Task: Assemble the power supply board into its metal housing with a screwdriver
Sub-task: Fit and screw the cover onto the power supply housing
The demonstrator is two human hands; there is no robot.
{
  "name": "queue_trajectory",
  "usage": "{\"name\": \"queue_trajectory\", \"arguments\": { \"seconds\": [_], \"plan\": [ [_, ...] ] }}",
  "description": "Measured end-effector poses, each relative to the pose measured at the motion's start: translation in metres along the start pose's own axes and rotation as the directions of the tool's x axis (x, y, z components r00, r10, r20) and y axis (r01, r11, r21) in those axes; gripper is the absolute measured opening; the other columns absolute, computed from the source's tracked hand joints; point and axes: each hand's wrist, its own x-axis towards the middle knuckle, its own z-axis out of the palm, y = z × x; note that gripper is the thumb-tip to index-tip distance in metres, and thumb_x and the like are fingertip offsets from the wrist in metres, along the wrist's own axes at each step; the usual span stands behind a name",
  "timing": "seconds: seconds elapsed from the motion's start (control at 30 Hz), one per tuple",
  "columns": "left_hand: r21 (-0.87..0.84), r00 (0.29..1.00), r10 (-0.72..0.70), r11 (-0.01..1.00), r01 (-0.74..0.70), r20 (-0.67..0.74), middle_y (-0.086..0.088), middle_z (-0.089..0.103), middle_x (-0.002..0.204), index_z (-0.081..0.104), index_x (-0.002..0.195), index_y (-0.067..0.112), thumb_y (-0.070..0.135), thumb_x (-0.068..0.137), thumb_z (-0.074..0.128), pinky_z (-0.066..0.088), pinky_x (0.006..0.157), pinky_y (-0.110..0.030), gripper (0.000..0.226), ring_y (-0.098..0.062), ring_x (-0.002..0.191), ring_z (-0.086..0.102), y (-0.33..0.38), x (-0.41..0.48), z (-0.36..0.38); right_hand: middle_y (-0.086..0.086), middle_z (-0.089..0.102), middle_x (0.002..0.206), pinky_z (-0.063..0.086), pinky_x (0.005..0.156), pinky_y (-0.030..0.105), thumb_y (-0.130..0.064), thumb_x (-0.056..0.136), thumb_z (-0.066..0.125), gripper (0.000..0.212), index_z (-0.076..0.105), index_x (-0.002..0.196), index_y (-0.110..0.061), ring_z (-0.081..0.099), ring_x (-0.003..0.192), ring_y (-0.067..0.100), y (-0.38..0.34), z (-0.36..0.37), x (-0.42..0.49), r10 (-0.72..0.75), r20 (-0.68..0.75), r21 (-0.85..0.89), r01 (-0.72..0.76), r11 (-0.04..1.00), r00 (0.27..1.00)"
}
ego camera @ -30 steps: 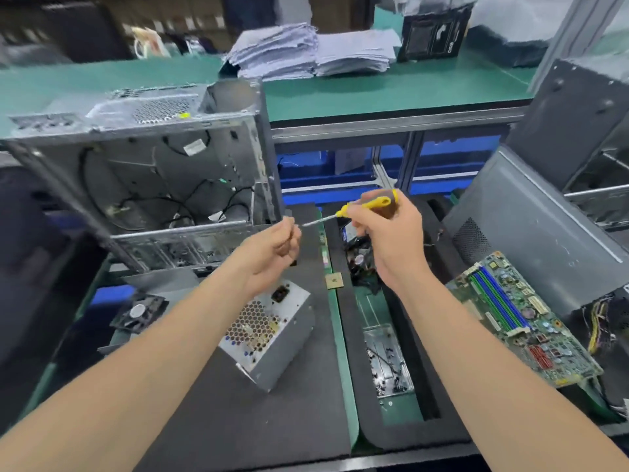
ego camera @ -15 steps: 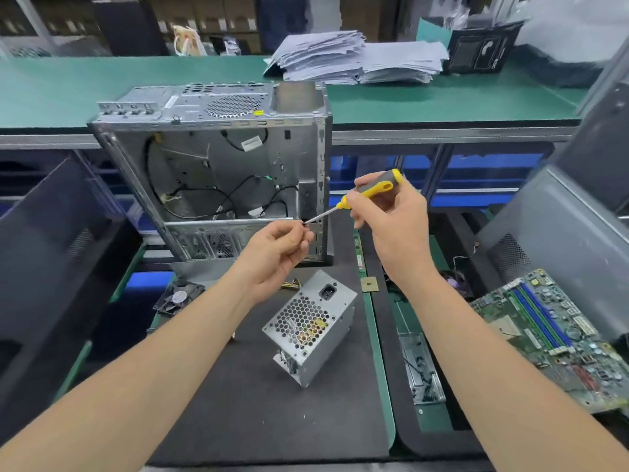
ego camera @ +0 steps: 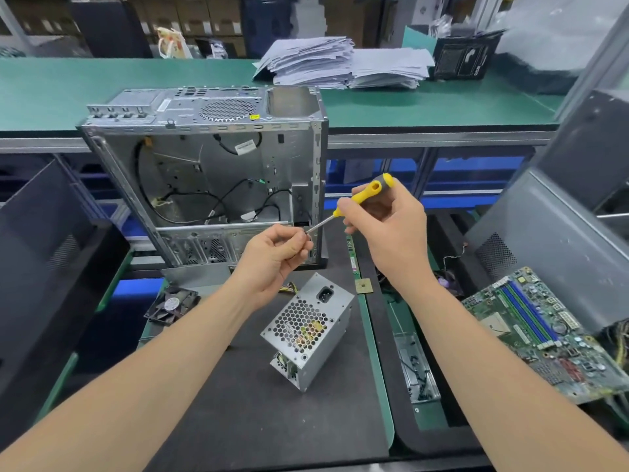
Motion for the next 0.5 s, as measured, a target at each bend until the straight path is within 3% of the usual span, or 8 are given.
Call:
{"name": "queue_trajectory", "arguments": {
  "seconds": [0.13,0.27,0.37,0.5],
  "plan": [
    [-0.080,1.000,-0.017,0.997,0.015,-0.021,-0.006,0.073,0.083,0.071,0.089,0.007,0.011,0.078,0.077,0.058,0.071,-0.020,0.013,-0.012,0.079,0.071,-0.0010,0.0024,0.0041,0.000,0.074,0.086,0.063,0.070,0.039,-0.016,0.091,0.081,0.021,0.066,0.103,-0.007,0.075,0.082,0.025,0.0004,-0.0034,-0.0014,0.005,0.014,0.017,-0.005,1.000,1.000],
    [-0.030,0.999,0.024,0.999,-0.025,-0.033,-0.007,0.074,0.085,0.077,0.075,0.014,0.010,0.077,0.078,0.058,0.073,-0.021,0.005,-0.015,0.081,0.072,-0.0005,0.0022,0.0068,0.001,0.075,0.086,0.064,0.070,0.043,-0.018,0.091,0.081,0.020,0.066,0.101,-0.009,0.075,0.080,0.025,-0.0007,-0.0053,0.0008,0.016,0.034,-0.039,-0.015,0.999,0.999],
    [0.036,0.997,0.071,0.997,-0.071,-0.008,-0.008,0.074,0.086,0.076,0.076,0.015,0.010,0.077,0.079,0.059,0.076,-0.023,0.005,-0.017,0.083,0.072,-0.0028,0.0009,0.0073,0.004,0.077,0.084,0.064,0.066,0.039,-0.022,0.091,0.081,0.023,0.065,0.096,-0.006,0.076,0.076,0.024,-0.0034,-0.0045,0.0054,0.044,0.003,-0.044,-0.044,0.998,0.999],
    [-0.030,0.999,0.044,0.999,-0.044,0.007,-0.010,0.073,0.089,0.075,0.084,0.011,0.010,0.080,0.078,0.058,0.077,-0.023,0.005,-0.018,0.086,0.072,-0.0055,0.0029,0.0074,0.005,0.078,0.085,0.063,0.067,0.035,-0.022,0.093,0.080,0.023,0.065,0.096,-0.004,0.077,0.076,0.024,-0.0041,-0.0031,0.0072,0.058,0.002,-0.037,-0.058,0.998,0.998]
  ]
}}
